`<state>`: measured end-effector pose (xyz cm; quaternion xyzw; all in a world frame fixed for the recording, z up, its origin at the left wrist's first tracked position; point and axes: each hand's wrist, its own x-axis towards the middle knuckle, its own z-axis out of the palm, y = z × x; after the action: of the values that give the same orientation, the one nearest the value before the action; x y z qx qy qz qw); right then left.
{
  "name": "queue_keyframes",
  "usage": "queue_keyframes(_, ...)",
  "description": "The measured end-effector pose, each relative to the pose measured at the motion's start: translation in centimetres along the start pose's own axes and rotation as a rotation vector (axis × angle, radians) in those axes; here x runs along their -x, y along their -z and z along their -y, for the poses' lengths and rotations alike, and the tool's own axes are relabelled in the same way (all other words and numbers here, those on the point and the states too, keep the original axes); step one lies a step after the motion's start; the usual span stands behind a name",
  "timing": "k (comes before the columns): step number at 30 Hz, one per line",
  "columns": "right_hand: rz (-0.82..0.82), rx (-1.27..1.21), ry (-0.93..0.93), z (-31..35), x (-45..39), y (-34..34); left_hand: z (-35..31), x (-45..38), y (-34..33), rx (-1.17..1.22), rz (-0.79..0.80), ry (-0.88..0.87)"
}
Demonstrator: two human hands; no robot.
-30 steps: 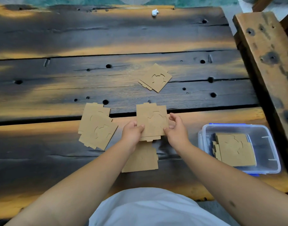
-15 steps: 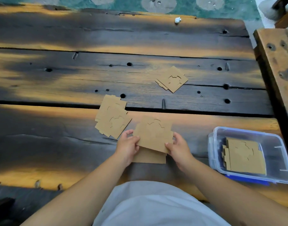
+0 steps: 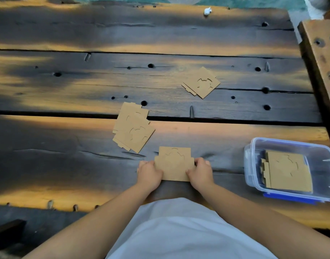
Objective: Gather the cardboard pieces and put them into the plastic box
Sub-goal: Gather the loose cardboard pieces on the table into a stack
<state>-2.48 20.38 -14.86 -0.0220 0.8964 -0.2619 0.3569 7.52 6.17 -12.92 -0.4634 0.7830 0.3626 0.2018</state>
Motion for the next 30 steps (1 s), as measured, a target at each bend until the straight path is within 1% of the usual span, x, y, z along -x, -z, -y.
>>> queue_keyframes(4,0.018,0.013,-0.031,0.2,-0.1,-0.3,0.0,0.1,0.2,0.043,0.035,-0.011)
queue_keyframes(9,-0.011,-0.003,-0.066,0.4,-0.1,-0.3,-0.2,0.3,-0.3,0.093,0.049,0.034)
queue_keyframes(11,-0.003,-0.008,-0.076,0.5,-0.1,-0.4,-0.1,0.2,-0.5,0.144,0.072,0.039)
queue_keyframes(14,-0.005,-0.072,-0.096,0.5,-0.2,-0.4,-0.1,0.1,-0.2,0.262,0.101,0.102)
queue_keyframes(21,-0.041,-0.122,-0.093,0.1,0.3,-1.3,1.7,0.3,0.7,0.350,0.175,0.110)
queue_keyframes(30,0.021,-0.219,-0.093,3.4,2.3,-4.6,6.1,0.7,4.0,0.390,0.110,0.094)
